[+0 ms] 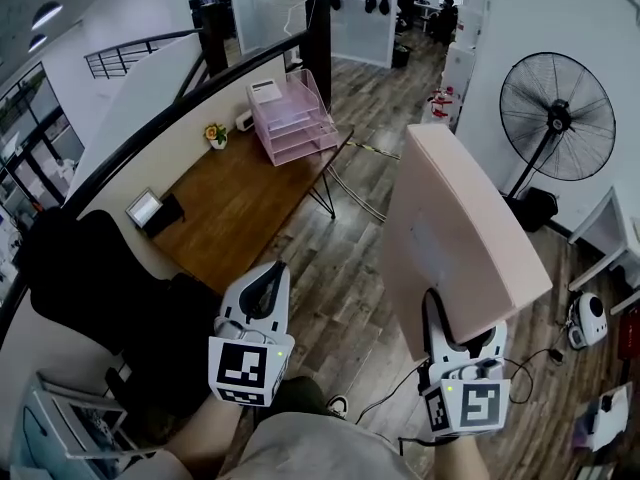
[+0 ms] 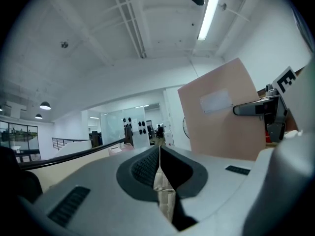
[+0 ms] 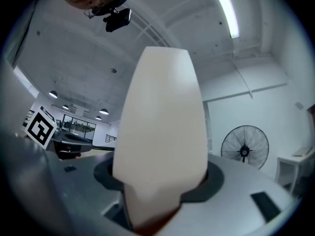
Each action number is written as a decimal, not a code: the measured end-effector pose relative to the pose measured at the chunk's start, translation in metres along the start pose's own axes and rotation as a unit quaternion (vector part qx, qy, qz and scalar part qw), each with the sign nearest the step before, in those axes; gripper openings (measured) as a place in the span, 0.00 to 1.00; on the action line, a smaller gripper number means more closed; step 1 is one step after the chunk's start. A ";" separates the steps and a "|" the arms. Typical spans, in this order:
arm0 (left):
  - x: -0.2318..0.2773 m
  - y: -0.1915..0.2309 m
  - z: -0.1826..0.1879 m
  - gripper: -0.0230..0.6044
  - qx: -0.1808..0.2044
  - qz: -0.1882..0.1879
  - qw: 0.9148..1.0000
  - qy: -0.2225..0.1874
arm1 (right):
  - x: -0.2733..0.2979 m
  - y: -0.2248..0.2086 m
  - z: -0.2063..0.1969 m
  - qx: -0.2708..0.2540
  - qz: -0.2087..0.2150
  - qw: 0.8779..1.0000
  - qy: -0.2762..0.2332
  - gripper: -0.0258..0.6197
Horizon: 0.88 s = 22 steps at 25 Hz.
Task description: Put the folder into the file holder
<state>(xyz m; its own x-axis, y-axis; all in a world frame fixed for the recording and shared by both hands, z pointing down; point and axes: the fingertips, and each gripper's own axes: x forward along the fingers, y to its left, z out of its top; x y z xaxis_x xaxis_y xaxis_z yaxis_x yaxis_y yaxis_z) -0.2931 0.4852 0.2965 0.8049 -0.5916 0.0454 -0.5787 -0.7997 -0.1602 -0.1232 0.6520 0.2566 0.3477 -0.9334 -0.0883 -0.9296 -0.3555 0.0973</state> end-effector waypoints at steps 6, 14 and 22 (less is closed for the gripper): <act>0.014 0.004 -0.001 0.05 -0.005 0.004 1.000 -0.002 | 0.017 -0.012 0.002 0.004 -0.004 1.000 -0.009 0.48; 0.055 0.026 -0.006 0.05 -0.008 0.010 1.000 0.001 | 0.063 -0.024 -0.003 0.008 -0.009 1.000 -0.013 0.49; 0.132 0.057 -0.013 0.05 -0.013 0.015 1.000 0.008 | 0.146 -0.038 -0.022 0.013 -0.001 1.000 0.004 0.49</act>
<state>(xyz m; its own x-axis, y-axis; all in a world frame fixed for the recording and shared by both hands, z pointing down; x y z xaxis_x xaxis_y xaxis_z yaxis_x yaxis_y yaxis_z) -0.2211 0.3601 0.3067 0.7856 -0.6161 0.0573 -0.6053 -0.7844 -0.1355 -0.0338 0.5279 0.2622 0.3501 -0.9333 -0.0806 -0.9318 -0.3557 0.0719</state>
